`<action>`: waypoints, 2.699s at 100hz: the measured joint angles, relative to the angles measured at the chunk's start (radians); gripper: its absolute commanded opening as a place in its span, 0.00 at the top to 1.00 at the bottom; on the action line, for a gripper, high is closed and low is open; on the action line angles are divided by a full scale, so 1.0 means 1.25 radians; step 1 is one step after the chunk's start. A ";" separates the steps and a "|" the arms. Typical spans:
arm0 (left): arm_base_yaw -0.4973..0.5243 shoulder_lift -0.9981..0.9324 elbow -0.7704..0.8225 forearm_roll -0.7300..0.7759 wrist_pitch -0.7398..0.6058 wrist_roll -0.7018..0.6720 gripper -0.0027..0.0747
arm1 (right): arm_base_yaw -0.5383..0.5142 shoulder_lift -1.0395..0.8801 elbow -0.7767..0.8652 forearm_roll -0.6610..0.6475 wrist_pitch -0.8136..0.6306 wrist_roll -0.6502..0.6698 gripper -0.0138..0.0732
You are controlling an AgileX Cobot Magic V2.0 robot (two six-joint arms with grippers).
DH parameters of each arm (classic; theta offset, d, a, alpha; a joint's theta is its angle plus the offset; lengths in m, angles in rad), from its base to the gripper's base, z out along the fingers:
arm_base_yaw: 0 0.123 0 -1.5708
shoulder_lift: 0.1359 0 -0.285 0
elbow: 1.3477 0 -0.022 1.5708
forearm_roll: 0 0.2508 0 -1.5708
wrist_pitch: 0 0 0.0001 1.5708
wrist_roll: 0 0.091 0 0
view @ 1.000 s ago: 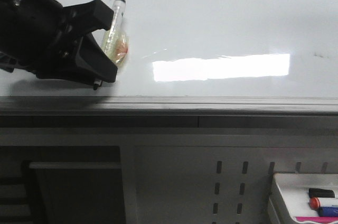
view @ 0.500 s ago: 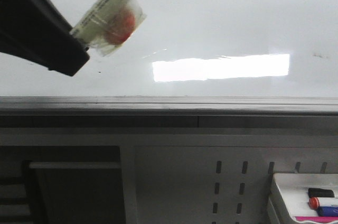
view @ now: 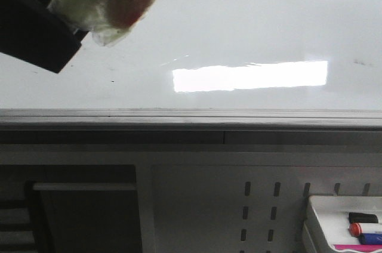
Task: Write number 4 on whiteboard
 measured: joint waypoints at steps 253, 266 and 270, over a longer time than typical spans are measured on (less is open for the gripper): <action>0.288 -0.753 0.351 -0.139 -0.251 -0.355 0.99 | 0.057 0.153 0.185 0.113 -0.761 -0.009 0.92; 0.288 -0.753 0.352 -0.151 -0.254 -0.355 0.99 | 0.000 0.211 0.123 0.113 -0.748 -0.009 0.92; 0.288 -0.753 0.352 -0.153 -0.254 -0.357 0.99 | -0.022 0.224 0.101 0.113 -0.732 -0.009 0.92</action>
